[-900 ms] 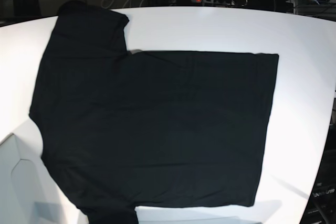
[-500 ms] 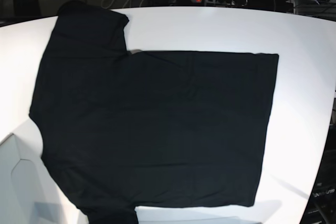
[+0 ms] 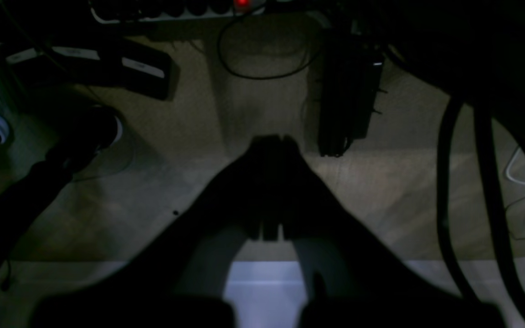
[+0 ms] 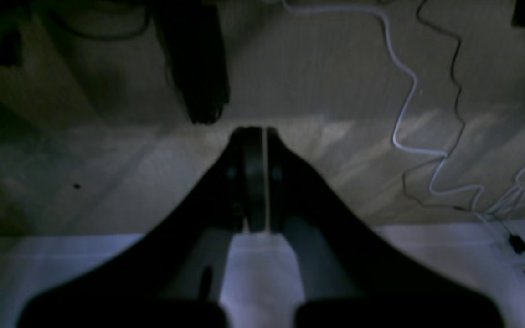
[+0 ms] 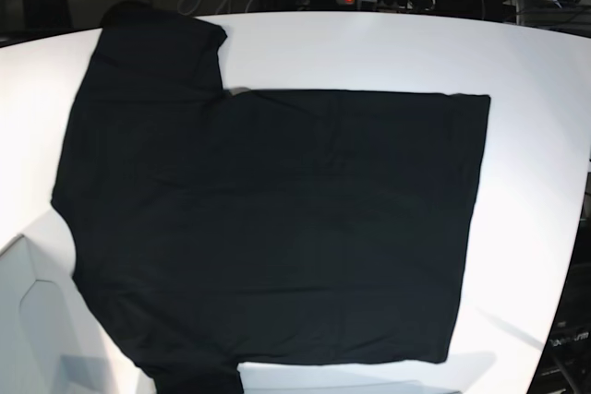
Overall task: Fold the T-shirt properly
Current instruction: 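Lower both grippers toward the shoulder edge of the black T-shirt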
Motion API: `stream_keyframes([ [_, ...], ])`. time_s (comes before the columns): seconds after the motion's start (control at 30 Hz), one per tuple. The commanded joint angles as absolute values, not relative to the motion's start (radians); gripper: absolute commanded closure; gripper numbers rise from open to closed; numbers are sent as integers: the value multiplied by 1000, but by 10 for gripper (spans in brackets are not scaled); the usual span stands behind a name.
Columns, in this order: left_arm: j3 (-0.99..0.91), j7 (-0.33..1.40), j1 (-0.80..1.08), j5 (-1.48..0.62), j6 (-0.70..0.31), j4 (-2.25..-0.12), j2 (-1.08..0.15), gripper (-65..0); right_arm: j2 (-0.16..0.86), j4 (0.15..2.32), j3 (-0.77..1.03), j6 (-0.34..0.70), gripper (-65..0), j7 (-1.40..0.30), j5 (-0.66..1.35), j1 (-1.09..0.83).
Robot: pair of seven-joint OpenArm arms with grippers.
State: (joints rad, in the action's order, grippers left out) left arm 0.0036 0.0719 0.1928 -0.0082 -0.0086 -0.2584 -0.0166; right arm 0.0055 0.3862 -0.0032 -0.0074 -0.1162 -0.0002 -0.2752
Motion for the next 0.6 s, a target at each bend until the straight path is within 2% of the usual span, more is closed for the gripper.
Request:
stream_keyframes([
  [0.0, 2, 82, 219, -7, -2, -271, -18, 0, 8, 390, -4, 5, 0, -114, -1, -295],
  [0.1, 2, 84, 266, -7, -2, -332, -39, 0, 7, 461, -4, 5, 0, -114, -1, -343],
  [0.23, 1, 84, 374, -8, -2, -487, -76, 0, 7, 661, -5, 5, 0, -125, -1, -470],
  [0.4, -1, 85, 552, -15, -2, -745, -139, 0, 13, 914, -7, 5, 0, -125, -1, -642],
  [0.57, 1, 85, 742, -203, -2, -1035, -237, 0, 24, 1185, -7, 5, 0, -125, -1, -823],
])
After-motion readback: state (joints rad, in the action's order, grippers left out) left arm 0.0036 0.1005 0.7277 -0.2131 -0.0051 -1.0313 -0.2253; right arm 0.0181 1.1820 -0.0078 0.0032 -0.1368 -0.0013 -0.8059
